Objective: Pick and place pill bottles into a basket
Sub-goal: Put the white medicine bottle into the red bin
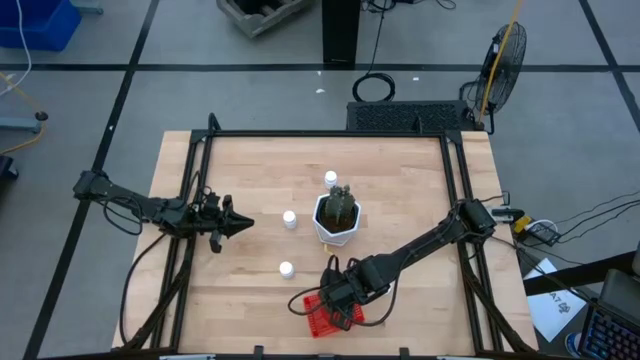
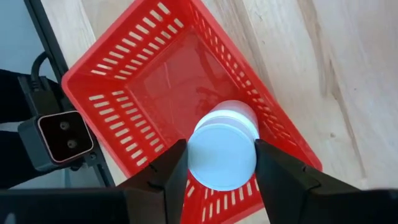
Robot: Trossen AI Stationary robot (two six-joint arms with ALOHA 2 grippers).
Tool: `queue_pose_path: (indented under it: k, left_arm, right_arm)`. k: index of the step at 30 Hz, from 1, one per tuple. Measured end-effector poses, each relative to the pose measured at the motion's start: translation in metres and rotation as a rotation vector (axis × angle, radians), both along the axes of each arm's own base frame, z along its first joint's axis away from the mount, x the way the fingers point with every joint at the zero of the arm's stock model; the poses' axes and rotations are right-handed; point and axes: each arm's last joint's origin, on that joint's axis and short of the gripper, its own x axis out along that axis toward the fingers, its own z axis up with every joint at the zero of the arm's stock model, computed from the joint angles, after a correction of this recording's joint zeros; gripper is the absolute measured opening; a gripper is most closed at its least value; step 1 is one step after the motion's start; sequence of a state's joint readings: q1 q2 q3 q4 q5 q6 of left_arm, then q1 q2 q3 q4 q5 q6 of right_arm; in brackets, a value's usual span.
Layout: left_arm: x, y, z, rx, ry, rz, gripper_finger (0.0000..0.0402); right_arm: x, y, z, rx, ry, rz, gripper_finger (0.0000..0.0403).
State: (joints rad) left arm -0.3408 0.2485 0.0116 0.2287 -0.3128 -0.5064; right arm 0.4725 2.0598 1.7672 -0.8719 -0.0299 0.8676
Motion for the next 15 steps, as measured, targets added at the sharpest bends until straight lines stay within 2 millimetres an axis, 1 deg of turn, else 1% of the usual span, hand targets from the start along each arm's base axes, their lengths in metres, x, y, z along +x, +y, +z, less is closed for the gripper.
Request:
queue_pose_path:
  k: [2,6,15]
  left_arm:
    - [0.000,0.000,0.000,0.000,0.000,0.000,0.0037]
    - [0.000,0.000,0.000,0.000,0.000,0.001,0.0037]
    - [0.000,0.000,0.000,-0.023,0.001,0.001,0.0037]
  right_arm:
    - [0.000,0.000,-0.002,0.003,-0.002,0.000,0.0153]
    - [-0.003,0.001,-0.014,0.045,0.025,-0.010,0.0153]
    - [-0.004,0.004,-0.016,0.043,0.002,-0.015,0.0153]
